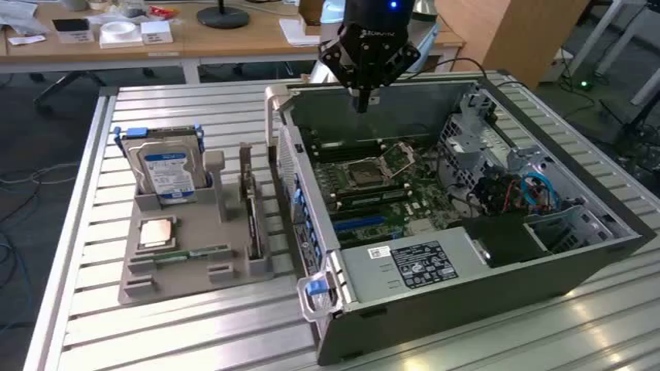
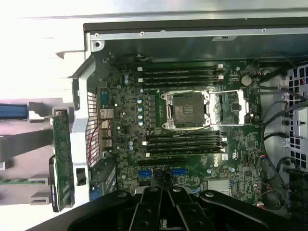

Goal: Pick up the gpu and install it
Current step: 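Reach for the gpu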

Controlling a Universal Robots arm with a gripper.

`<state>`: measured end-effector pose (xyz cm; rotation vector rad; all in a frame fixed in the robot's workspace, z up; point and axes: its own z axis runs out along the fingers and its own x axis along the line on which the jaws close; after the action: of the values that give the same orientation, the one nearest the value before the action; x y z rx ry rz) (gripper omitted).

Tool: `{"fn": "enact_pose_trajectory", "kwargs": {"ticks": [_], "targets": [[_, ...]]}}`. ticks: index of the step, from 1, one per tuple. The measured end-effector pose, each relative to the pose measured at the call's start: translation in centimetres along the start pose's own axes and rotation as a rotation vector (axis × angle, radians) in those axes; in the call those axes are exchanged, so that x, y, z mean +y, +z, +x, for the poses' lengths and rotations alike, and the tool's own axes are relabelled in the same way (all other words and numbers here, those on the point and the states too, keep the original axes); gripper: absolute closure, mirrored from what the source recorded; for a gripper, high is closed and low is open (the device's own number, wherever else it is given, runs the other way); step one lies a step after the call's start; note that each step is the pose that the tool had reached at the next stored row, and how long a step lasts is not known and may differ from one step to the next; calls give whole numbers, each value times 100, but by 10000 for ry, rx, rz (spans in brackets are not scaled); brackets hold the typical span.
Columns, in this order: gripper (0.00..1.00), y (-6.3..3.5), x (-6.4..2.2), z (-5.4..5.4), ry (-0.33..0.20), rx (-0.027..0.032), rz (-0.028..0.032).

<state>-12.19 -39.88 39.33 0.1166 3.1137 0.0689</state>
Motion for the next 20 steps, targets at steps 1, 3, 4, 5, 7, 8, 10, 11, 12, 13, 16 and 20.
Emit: {"fn": "enact_pose_trajectory", "kwargs": {"ticks": [1,3,4,5,7,8,10,11,12,13,16,20], "targets": [[89,0,0,0,0,0,0],[89,0,0,0,0,0,0],[89,0,0,0,0,0,0],[89,0,0,0,0,0,1],[89,0,0,0,0,0,0],[89,0,0,0,0,0,0],[89,1,0,7,2,-2,-1],[89,1,-1,11,2,-2,-3],[89,0,-1,16,1,0,-3],[89,0,-2,24,0,0,-4],[89,-1,-5,66,1,0,-3],[89,-4,-11,146,0,1,-3]]}}
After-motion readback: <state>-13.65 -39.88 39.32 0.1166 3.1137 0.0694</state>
